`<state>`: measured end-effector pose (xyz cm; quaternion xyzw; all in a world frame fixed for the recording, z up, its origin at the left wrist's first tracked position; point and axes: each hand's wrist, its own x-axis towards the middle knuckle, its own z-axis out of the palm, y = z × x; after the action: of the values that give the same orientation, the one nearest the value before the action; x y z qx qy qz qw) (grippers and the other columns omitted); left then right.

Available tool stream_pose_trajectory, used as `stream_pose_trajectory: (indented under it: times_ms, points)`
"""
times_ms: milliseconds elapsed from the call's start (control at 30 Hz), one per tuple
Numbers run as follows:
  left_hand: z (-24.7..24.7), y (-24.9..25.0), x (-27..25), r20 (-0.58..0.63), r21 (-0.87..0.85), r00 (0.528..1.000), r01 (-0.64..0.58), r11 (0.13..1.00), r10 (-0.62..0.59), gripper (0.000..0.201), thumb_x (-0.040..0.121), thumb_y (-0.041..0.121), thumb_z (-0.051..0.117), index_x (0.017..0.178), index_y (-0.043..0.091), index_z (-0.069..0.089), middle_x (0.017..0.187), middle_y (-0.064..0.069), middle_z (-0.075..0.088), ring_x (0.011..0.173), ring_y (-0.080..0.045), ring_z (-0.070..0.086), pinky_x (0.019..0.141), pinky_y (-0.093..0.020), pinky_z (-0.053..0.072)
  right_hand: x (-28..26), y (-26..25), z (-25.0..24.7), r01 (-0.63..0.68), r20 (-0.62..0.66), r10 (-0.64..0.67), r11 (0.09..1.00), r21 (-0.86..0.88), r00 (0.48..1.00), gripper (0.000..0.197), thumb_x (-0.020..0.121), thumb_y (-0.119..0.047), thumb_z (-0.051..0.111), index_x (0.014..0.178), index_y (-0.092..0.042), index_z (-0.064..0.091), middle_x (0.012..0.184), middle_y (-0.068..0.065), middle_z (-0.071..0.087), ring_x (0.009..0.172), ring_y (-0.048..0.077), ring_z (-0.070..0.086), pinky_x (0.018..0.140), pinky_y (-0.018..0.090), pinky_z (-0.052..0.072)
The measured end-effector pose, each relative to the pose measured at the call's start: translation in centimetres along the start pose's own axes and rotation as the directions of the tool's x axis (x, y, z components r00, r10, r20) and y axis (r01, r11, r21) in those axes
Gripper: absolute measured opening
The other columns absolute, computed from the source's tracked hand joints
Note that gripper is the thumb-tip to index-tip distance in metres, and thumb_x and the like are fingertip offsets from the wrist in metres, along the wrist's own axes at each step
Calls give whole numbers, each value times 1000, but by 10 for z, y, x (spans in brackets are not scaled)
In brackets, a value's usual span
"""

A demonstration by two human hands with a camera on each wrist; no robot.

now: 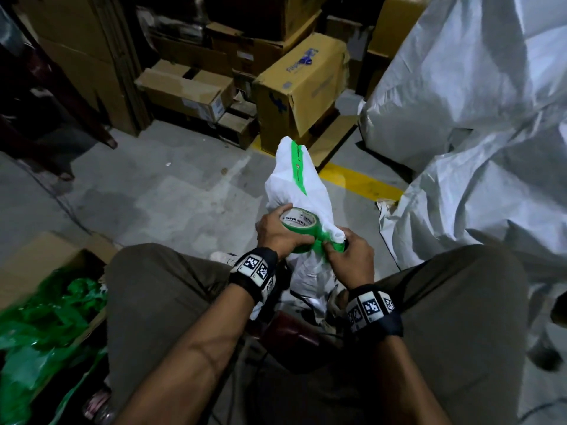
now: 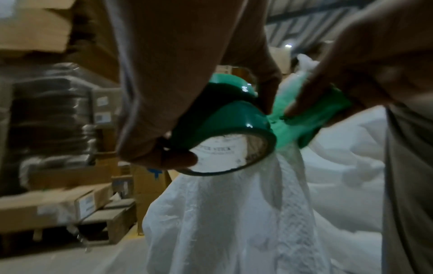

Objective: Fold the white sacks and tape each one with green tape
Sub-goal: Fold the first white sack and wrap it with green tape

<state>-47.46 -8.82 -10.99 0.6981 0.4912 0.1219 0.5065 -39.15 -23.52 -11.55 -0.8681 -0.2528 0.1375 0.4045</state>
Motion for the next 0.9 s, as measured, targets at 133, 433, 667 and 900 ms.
stream_pose_trajectory:
  times_ms: [133,433,667,900]
  points:
    - [11,-5,-4,-134,133,991,8,991,10,109,24,64,82,128,41,61,117,-2,67,112,-25,61,99,-34,52,-4,1,7,43,-65,-44,999,-18,997,32,85,-17,73,117,-19,74,101,16,75,94,38,69,80,40,53]
    - [2,-9,-10,-258,-8,944,211,977,-206,100,36,50,96,123,31,50,126,-11,52,115,-34,55,91,-32,50,-16,-9,21,132,-9,-132,991,-21,991,39,82,-14,72,119,-28,74,91,19,72,85,40,65,73,39,52]
    - [-16,-11,-7,-133,-95,836,524,846,-533,118,16,63,82,119,10,64,129,-19,58,112,-38,61,94,-41,55,-19,-17,41,231,67,-236,969,83,969,52,78,-20,65,130,-24,68,107,5,73,95,31,64,83,36,52]
    - [-27,-11,-6,-35,-130,905,416,900,-424,40,62,55,67,78,18,72,96,-8,70,107,-28,60,102,-40,47,-16,-19,52,236,142,-253,964,125,957,54,77,-15,74,130,-26,68,102,3,72,94,26,64,85,36,52]
